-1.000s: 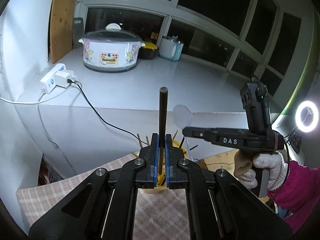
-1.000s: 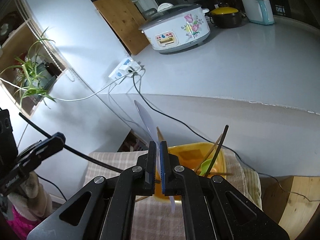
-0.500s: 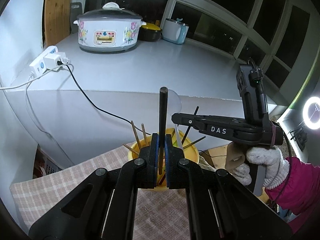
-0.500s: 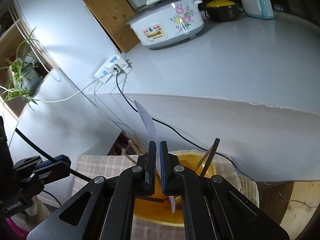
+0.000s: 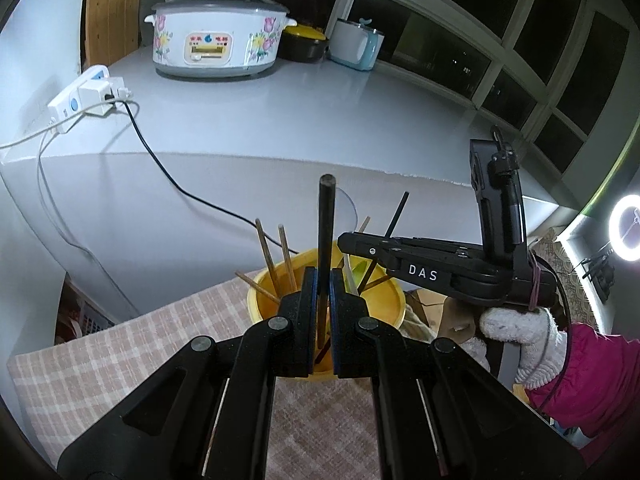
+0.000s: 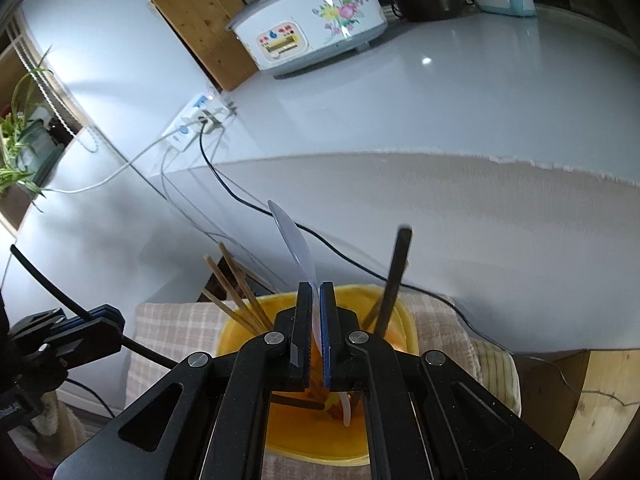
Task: Organize utensils
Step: 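Lower the black chopstick into the container and open the left tool while the right tool releases the spoon, then move the right tool down and grasp the red-tipped wooden chopstick on the cloth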
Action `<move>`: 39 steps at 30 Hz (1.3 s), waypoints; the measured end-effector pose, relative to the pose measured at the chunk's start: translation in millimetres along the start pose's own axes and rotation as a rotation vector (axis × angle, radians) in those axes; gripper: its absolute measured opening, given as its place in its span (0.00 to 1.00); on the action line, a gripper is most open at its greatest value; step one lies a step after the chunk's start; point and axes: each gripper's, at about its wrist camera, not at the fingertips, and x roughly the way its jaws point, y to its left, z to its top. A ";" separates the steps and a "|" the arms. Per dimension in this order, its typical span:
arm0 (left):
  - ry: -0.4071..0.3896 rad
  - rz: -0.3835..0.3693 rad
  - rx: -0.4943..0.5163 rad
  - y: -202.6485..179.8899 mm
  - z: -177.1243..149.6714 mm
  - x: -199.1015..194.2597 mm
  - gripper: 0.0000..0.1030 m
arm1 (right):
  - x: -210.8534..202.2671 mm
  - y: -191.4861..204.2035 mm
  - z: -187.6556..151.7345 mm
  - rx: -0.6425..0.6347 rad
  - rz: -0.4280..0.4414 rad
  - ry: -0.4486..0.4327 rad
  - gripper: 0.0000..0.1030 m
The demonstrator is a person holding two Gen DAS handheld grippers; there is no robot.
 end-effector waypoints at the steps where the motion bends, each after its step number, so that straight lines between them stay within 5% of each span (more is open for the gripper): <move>1: 0.004 0.001 -0.001 0.6 -1.2 1.1 0.03 | 0.6 -0.7 -1.8 0.002 -0.001 0.002 0.03; 23: 0.125 -0.047 0.006 7.1 -23.2 10.4 0.05 | -10.7 -1.8 -28.8 0.094 -0.040 0.053 0.09; 31: 0.073 -0.039 -0.014 25.3 -24.3 -26.2 0.05 | -38.7 8.4 -34.6 0.107 -0.062 -0.001 0.09; 39: 0.042 0.039 -0.132 84.6 -53.5 -83.3 0.05 | -65.1 33.6 -50.3 0.033 0.004 -0.016 0.09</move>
